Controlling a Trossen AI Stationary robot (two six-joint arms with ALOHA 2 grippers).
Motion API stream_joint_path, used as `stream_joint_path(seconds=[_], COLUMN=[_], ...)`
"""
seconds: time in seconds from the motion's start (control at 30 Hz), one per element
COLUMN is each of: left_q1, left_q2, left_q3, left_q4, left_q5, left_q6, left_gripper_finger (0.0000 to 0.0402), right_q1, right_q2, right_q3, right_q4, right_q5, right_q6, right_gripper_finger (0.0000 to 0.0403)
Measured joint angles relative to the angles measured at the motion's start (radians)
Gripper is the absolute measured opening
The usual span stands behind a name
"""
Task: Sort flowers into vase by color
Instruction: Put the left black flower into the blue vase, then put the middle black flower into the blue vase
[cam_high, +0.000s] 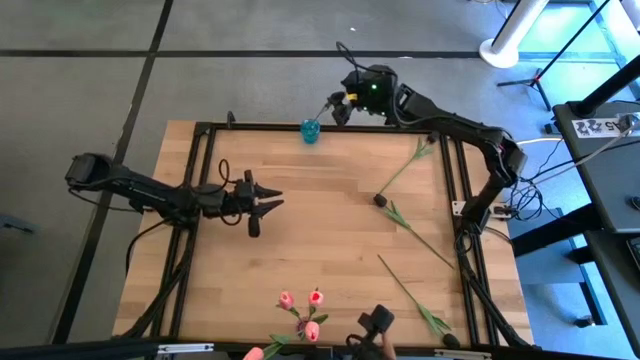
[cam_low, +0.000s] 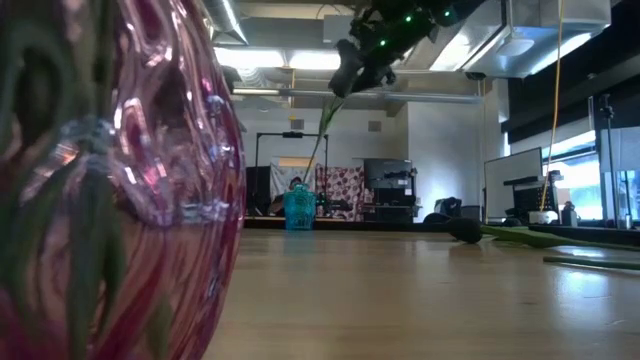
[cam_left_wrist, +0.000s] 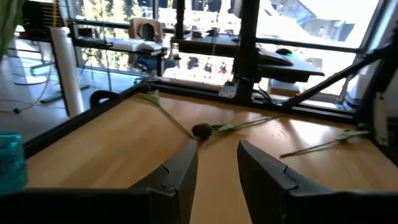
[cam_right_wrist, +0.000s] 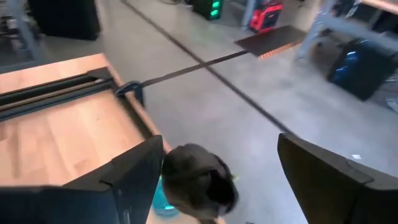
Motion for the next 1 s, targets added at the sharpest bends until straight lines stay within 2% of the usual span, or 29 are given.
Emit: stream_joint_path(seconds=[0.4, 0.5, 0.67, 0.77, 0.83, 1.0], left_q1=[-0.12, -0.138, -0.171, -0.191, -0.206, -0.254], left_q2=[-0.009, -0.009, -0.009, -0.009, -0.009, -0.009], left_q3=[0.0, 0.001, 0.001, 0.001, 0.001, 0.001], left_q4=[0.0, -0.001, 0.0, 0.0, 0.0, 0.0], left_q5=[-0.077, -0.094, -0.097, -0.098, -0.098, -0.098], left_q6=[0.001, 0.001, 0.001, -0.006, -0.017, -0.049], left_gripper_finger=[0.011, 0.011, 0.011, 0.011, 0.011, 0.011], right_q1=[0.033, 0.096, 0.251, 0.366, 0.441, 0.63], right_q2=[-0.182, -0.213, -0.255, -0.259, -0.259, -0.257], right_q3=[0.0, 0.0, 0.0, 0.0, -0.005, -0.145], right_q4=[-0.151, -0.217, -0.362, -0.508, -0.645, -0.892], right_q5=[0.076, 0.117, 0.262, 0.336, 0.348, 0.281], right_q6=[-0.026, -0.039, -0.043, 0.026, 0.116, 0.454], right_gripper_finger=[0.0315, 0.0315, 0.0314, 0.0314, 0.0314, 0.0314])
